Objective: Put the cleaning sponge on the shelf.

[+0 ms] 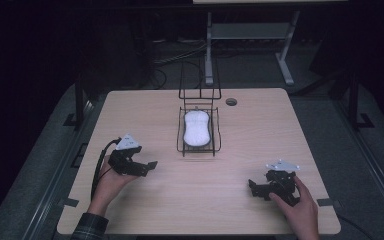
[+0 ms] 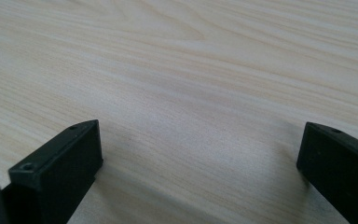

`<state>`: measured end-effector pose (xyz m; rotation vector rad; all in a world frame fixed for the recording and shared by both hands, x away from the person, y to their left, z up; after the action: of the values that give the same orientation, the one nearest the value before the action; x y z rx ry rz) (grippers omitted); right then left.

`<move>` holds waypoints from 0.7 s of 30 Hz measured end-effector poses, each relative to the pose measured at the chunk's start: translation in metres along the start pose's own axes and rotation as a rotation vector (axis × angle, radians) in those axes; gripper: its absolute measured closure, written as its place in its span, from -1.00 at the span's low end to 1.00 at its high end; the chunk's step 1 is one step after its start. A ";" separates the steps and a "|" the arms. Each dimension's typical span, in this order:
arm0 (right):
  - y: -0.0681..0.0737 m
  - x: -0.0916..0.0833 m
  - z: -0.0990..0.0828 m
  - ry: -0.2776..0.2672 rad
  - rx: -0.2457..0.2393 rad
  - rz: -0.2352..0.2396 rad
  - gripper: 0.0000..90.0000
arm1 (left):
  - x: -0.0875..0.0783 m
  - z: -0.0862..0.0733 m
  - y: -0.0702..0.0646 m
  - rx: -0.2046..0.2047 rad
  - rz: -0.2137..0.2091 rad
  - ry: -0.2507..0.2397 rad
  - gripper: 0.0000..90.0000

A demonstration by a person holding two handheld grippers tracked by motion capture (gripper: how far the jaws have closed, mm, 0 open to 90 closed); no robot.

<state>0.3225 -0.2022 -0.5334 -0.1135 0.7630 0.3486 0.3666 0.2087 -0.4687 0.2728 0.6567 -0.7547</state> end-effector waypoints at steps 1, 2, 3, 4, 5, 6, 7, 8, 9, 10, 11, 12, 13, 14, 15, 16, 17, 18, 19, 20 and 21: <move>0.000 0.000 0.000 0.000 0.000 0.000 -1.00 | 0.000 0.000 0.000 0.000 0.000 0.000 -0.72; 0.000 0.000 0.000 0.000 0.000 0.000 -1.00 | -0.002 -0.004 -0.001 0.001 0.002 0.001 -0.72; 0.000 0.000 0.000 0.000 0.000 0.000 -1.00 | -0.004 -0.007 -0.002 0.000 0.006 0.007 -0.72; 0.000 0.000 0.000 0.000 0.000 0.000 -1.00 | -0.006 -0.011 -0.002 0.003 0.011 0.012 -0.72; 0.000 0.000 0.000 0.000 0.000 0.000 -1.00 | -0.008 -0.015 -0.003 0.001 0.019 0.012 -0.72; 0.000 0.000 0.000 0.000 0.001 0.000 -1.00 | -0.012 -0.023 -0.004 -0.002 0.025 0.023 -0.72; 0.000 0.000 0.000 0.000 0.000 0.000 -1.00 | -0.014 -0.027 -0.005 -0.003 0.029 0.028 -0.72; 0.000 0.000 0.000 0.000 0.000 0.000 -1.00 | -0.016 -0.031 -0.006 -0.005 0.028 0.035 -0.72; 0.000 0.000 0.000 0.000 0.000 0.000 -1.00 | -0.016 -0.031 -0.006 -0.005 0.028 0.035 -0.72; 0.000 0.000 0.000 0.000 0.000 0.000 -1.00 | -0.017 -0.034 -0.007 -0.006 0.029 0.041 -0.72; 0.000 0.000 0.000 0.000 0.000 0.000 -1.00 | -0.019 -0.038 -0.007 -0.007 0.035 0.045 -0.72; 0.000 0.000 0.000 0.000 0.000 0.000 -1.00 | -0.020 -0.046 -0.009 -0.006 0.034 0.063 -0.72; 0.000 0.000 0.000 0.000 0.000 0.000 -1.00 | -0.021 -0.049 -0.009 -0.010 0.037 0.071 -0.72; 0.000 0.000 0.000 0.001 0.004 0.000 -1.00 | -0.021 -0.053 -0.010 -0.013 0.034 0.079 -0.72; 0.000 0.000 0.000 0.001 0.004 0.000 -1.00 | -0.021 -0.053 -0.010 -0.013 0.034 0.079 -0.72; 0.000 0.000 0.000 0.000 0.002 0.001 -1.00 | -0.021 -0.060 -0.011 -0.020 0.032 0.090 -0.72; 0.000 0.000 0.000 0.000 0.002 0.001 -1.00 | -0.021 -0.063 -0.012 -0.020 0.031 0.098 -0.72; 0.000 0.000 0.000 0.000 0.002 0.001 -1.00 | -0.021 -0.066 -0.013 -0.019 0.030 0.109 -0.72; 0.000 0.000 0.000 0.001 0.002 0.001 -1.00 | -0.020 -0.069 -0.013 -0.018 0.027 0.119 -0.72; 0.000 0.000 0.000 0.000 0.002 0.001 -1.00 | -0.020 -0.069 -0.013 -0.018 0.027 0.119 -0.72; 0.000 0.000 0.000 0.000 0.002 0.001 -1.00 | -0.020 -0.072 -0.014 -0.014 0.026 0.129 -0.72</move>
<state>0.3223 -0.2020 -0.5333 -0.1112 0.7639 0.3482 0.3136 0.2420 -0.5114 0.3188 0.7784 -0.7112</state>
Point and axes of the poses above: each handheld gripper's, and its own axes: x roughly forward along the jaws, z roughly out of its top, y roughly to its left, the point moved 7 cm from there along x, roughly forward along the jaws, and after that the axes turned 2 degrees about -y, right-handed, at the moved point
